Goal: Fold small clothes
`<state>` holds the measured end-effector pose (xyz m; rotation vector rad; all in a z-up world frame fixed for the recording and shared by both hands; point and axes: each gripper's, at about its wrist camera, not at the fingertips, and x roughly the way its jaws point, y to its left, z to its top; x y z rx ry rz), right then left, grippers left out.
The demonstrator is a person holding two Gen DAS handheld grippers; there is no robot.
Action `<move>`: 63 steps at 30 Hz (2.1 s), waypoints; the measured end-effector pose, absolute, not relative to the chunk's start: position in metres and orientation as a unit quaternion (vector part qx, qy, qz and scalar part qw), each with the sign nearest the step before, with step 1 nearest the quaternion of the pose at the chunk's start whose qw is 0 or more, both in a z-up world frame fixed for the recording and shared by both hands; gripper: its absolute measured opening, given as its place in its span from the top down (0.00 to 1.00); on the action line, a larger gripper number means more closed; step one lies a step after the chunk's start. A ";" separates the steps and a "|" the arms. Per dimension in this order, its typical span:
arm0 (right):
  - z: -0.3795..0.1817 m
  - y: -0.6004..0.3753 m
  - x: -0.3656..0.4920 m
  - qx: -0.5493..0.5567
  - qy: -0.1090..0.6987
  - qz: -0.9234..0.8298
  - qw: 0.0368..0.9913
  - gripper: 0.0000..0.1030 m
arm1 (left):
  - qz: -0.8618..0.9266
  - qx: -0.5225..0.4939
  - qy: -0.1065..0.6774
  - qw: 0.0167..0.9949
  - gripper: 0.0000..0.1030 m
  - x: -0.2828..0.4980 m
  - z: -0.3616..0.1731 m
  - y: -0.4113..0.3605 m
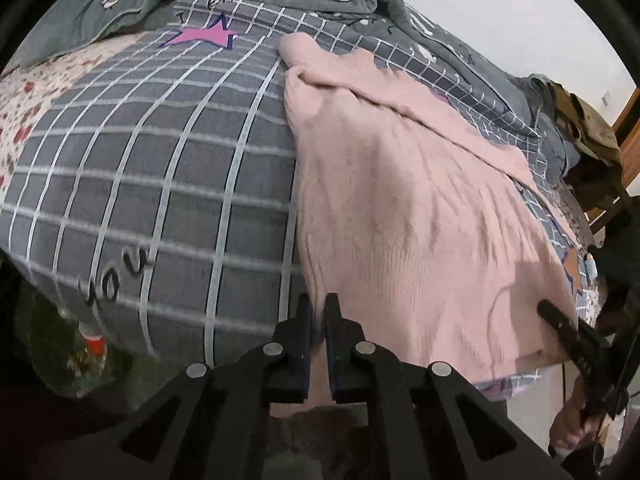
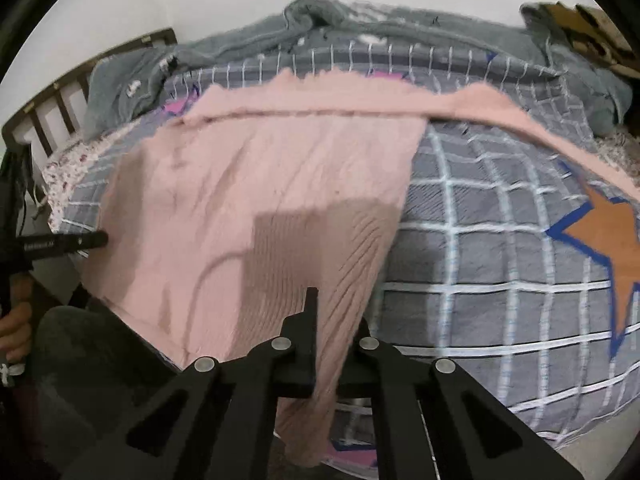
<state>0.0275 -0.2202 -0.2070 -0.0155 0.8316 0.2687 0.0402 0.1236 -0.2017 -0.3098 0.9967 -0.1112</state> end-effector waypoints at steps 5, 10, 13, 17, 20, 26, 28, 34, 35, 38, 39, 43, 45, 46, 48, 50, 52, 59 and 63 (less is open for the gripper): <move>-0.217 -0.227 0.028 -0.002 0.423 0.126 0.897 0.95 | -0.031 -0.148 0.487 0.861 0.93 0.030 -0.209 0.123; -0.223 -0.224 0.029 -0.013 0.445 0.148 0.883 0.88 | 0.000 -0.147 0.492 0.858 0.83 0.036 -0.201 0.134; -0.209 -0.231 0.028 -0.020 0.424 0.143 0.894 0.72 | 0.012 -0.145 0.469 0.871 0.64 0.046 -0.185 0.140; -0.188 -0.240 0.038 -0.029 0.397 0.134 0.908 0.66 | 0.015 -0.142 0.433 0.890 0.38 0.072 -0.161 0.143; -0.172 -0.244 0.054 -0.033 0.377 0.125 0.917 0.65 | 0.012 -0.138 0.411 0.901 0.38 0.104 -0.144 0.141; -0.151 -0.255 0.108 0.005 0.373 0.081 0.924 0.59 | 0.019 -0.127 0.394 0.910 0.38 0.184 -0.130 0.130; -0.149 -0.257 0.125 0.008 0.385 0.062 0.921 0.57 | 0.028 -0.117 0.395 0.911 0.38 0.208 -0.132 0.126; -0.146 -0.258 0.165 0.010 0.393 0.034 0.919 0.57 | 0.040 -0.071 0.408 0.909 0.38 0.267 -0.146 0.113; -0.146 -0.257 0.171 0.007 0.394 0.030 0.919 0.57 | 0.043 -0.063 0.409 0.909 0.38 0.272 -0.148 0.113; -0.147 -0.254 0.182 0.002 0.401 0.018 0.916 0.57 | 0.054 -0.058 0.419 0.905 0.38 0.297 -0.154 0.115; -0.146 -0.254 0.185 0.004 0.401 0.018 0.916 0.57 | 0.053 -0.064 0.422 0.903 0.38 0.304 -0.155 0.116; -0.145 -0.250 0.194 0.005 0.403 0.016 0.915 0.55 | 0.057 -0.078 0.424 0.900 0.38 0.322 -0.162 0.119; -0.145 -0.247 0.198 0.006 0.407 0.016 0.913 0.55 | 0.071 -0.079 0.428 0.897 0.38 0.330 -0.167 0.121; -0.144 -0.246 0.200 0.008 0.408 0.019 0.913 0.55 | 0.075 -0.078 0.433 0.895 0.38 0.334 -0.171 0.123; -0.144 -0.243 0.202 0.008 0.407 0.021 0.913 0.55 | 0.075 -0.085 0.444 0.889 0.38 0.340 -0.177 0.126; -0.143 -0.239 0.205 0.004 0.408 0.023 0.913 0.55 | 0.071 -0.096 0.447 0.887 0.38 0.343 -0.181 0.129; -0.143 -0.236 0.208 -0.001 0.408 0.025 0.913 0.55 | 0.069 -0.096 0.446 0.887 0.38 0.345 -0.183 0.130; -0.145 -0.229 0.215 -0.008 0.410 0.025 0.912 0.55 | 0.047 -0.100 0.427 0.897 0.84 0.344 -0.182 0.127; -0.147 -0.229 0.216 -0.005 0.413 0.022 0.910 0.55 | 0.031 -0.112 0.403 0.908 0.85 0.336 -0.173 0.133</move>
